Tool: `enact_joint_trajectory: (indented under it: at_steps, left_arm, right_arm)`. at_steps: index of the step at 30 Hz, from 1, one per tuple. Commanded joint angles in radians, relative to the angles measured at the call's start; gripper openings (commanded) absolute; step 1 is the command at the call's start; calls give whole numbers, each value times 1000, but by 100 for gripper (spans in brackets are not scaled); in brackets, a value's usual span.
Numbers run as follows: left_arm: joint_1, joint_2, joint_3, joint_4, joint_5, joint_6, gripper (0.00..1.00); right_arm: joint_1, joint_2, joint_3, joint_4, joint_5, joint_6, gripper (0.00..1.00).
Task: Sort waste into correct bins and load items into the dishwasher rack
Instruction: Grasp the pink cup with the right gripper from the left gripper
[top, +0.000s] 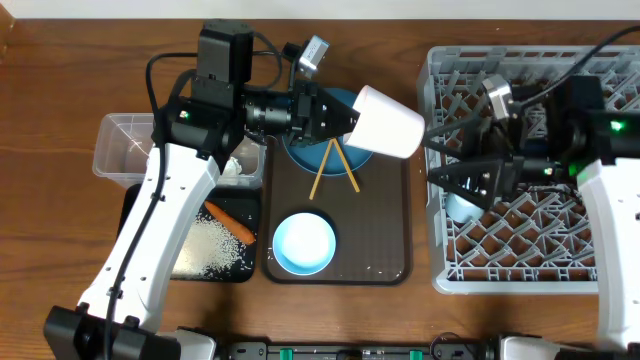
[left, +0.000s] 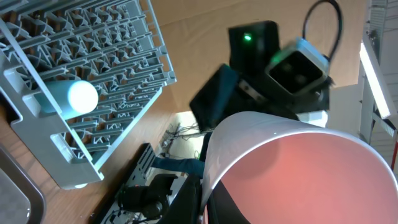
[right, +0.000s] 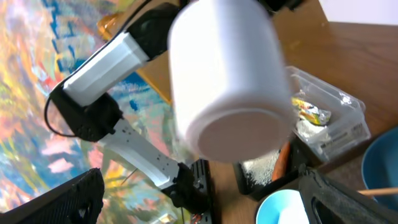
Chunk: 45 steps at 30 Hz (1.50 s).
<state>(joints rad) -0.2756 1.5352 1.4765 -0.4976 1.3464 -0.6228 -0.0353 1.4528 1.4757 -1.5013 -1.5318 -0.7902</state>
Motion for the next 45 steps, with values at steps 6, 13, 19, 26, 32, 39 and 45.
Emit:
enact_joint_trajectory:
  at_steps: [6, 13, 19, 26, 32, 39, 45]
  left_arm:
    - [-49, 2, 1, -10, 0, 24, 6]
    - [-93, 2, 1, -14, -1, 24, 6]
    - [-97, 2, 1, -14, 0, 24, 6]
    - [-97, 2, 1, -16, 0, 25, 6]
    - [-108, 2, 1, -27, -1, 47, 6]
    - [-140, 2, 1, -29, -5, 55, 6]
    - [-141, 2, 1, -35, -5, 55, 6]
  right_arm:
    - [4, -7, 16, 22, -28, 0, 99]
    - [9, -7, 16, 24, -28, 0, 99]
    - [39, -7, 16, 30, -27, 0, 93]
    - [50, -7, 16, 44, -27, 0, 75]
    - [50, -7, 16, 47, -27, 0, 72]
    - [50, -7, 16, 47, -27, 0, 62]
    - [50, -7, 16, 56, -27, 0, 40]
